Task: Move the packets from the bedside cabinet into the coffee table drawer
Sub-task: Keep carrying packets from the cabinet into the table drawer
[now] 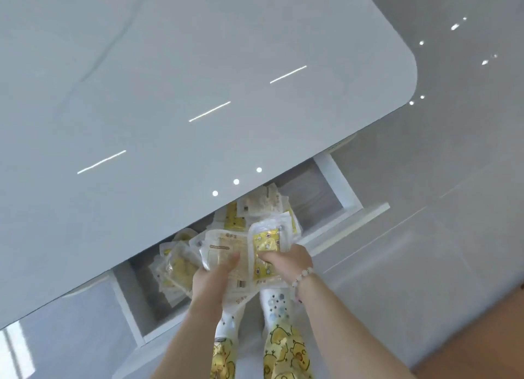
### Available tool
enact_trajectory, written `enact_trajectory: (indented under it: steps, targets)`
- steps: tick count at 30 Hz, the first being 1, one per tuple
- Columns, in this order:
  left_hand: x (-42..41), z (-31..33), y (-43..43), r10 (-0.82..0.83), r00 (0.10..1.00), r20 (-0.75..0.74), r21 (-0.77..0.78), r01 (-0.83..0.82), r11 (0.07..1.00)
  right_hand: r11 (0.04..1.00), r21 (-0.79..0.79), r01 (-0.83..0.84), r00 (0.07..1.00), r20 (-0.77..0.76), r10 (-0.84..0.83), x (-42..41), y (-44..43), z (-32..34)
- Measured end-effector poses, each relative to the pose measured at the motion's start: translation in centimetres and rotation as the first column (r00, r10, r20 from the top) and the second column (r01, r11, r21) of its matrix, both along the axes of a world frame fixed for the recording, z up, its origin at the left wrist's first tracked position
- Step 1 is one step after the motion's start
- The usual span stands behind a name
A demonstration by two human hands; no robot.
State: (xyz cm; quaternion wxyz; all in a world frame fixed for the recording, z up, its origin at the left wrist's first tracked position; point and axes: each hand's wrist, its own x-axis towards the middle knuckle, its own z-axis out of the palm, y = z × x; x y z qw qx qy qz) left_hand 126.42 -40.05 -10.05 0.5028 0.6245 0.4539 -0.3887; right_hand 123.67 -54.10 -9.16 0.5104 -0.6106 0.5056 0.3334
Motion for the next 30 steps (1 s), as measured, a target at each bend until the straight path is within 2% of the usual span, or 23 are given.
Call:
enact_trajectory:
  steps: [5,10,13,19,23,26,30]
  targets:
    - [2.3,-7.2,-0.2,0.108,0.994,0.031,0.035,-0.109,0.993,0.987,0.002,-0.162,0.987,0.024,0.162,3.7,-0.3,-6.4]
    - [4.0,-12.6,0.0,0.083,0.986,0.142,0.074,-0.094,0.993,0.954,-0.023,-0.300,0.954,0.018,0.301,5.7,0.4,-11.5]
    - [4.3,-14.3,0.0,0.044,0.982,0.186,0.112,-0.065,0.992,0.944,-0.022,-0.329,0.944,-0.002,0.329,6.4,0.9,-13.9]
    - [4.4,-17.3,0.6,-0.146,0.979,0.146,0.293,0.098,0.951,0.933,-0.092,-0.349,0.937,-0.032,0.348,7.1,1.0,-16.4]
    - [4.7,-17.7,1.4,-0.318,0.947,0.046,0.381,0.277,0.882,0.914,-0.207,-0.349,0.937,-0.106,0.334,6.8,0.7,-16.6]
    - [5.1,-17.6,1.7,-0.454,0.890,-0.028,0.417,0.423,0.804,0.894,-0.286,-0.345,0.938,-0.119,0.325,6.5,0.8,-16.5]
    - [5.6,-16.5,1.4,-0.580,0.803,-0.140,0.465,0.570,0.677,0.767,-0.449,-0.459,0.885,-0.158,0.438,6.2,1.9,-16.4]
